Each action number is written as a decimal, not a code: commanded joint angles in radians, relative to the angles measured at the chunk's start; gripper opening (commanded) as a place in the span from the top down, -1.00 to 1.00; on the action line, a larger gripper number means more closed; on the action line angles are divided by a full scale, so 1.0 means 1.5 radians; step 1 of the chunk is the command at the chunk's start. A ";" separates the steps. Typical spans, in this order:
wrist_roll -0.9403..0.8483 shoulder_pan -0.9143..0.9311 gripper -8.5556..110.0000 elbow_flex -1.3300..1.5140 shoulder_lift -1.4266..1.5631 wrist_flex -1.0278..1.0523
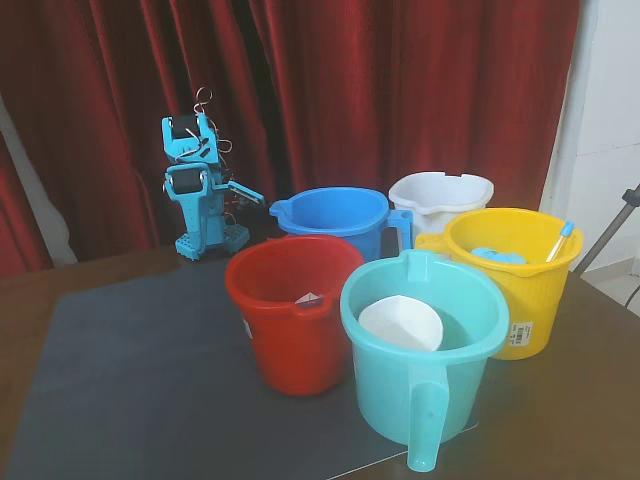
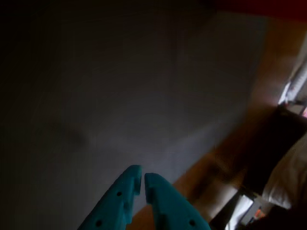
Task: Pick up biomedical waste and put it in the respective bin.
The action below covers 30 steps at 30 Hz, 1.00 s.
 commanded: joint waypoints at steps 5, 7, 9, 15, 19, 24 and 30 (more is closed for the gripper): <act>0.002 0.002 0.86 -0.003 0.003 0.065; 0.001 0.002 0.86 -0.003 0.003 0.066; -0.006 0.001 0.86 -0.003 0.003 0.066; -0.006 0.001 0.86 -0.003 0.003 0.066; -0.006 0.001 0.86 -0.003 0.003 0.066; -0.006 0.001 0.86 -0.003 0.003 0.066; -0.006 0.001 0.86 -0.003 0.003 0.066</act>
